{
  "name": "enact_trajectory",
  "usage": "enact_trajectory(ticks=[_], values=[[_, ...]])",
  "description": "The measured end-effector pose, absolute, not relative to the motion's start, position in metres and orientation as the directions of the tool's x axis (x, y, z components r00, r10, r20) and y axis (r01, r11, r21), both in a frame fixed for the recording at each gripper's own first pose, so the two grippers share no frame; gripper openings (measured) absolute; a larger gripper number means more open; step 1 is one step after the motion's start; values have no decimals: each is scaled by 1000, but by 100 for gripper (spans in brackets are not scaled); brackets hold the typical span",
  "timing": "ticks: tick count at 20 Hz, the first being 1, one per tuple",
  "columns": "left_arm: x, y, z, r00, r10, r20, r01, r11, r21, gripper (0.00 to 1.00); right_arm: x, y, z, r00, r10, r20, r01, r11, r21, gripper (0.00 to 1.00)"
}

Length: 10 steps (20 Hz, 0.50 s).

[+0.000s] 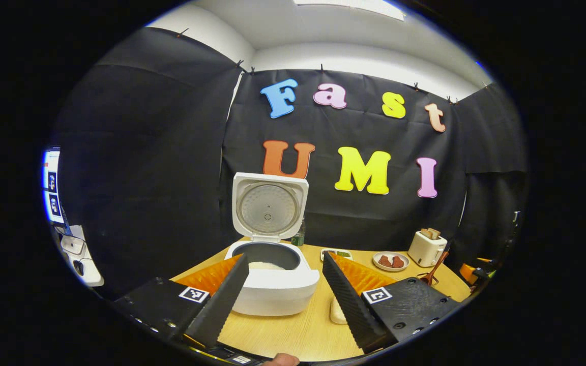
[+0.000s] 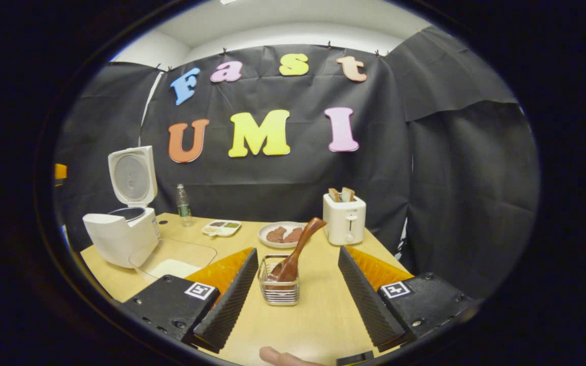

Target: Close the left gripper, press the button to open the rice cooker; take a wooden spoon from the chopstick holder with the right hand, scoop a spoonful of rice and pour it into the rice cooker, then put the wooden spoon back into the chopstick holder.

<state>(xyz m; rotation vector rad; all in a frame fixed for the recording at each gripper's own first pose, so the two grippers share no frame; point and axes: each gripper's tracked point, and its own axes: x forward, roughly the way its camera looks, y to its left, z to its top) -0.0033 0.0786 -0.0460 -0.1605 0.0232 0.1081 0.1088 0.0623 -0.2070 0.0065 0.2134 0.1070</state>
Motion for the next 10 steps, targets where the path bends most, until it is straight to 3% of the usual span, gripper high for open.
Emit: enact_trajectory(ticks=[2,3,5,10], values=[[-20,74,-50,995,100,-12,-100,985,-143,94,135,69,-218,968,123,-221,-115,992,49,96],[-28,72,-52,995,102,-4,-102,985,-137,94,151,71,-223,965,127,-229,-114,991,69,100],[-42,63,-56,995,96,17,-93,989,-111,94,183,65,-238,961,111,-255,-92,992,85,96],[-64,34,-55,993,98,66,-94,993,-67,94,243,55,-274,927,92,-363,-33,986,165,100]])
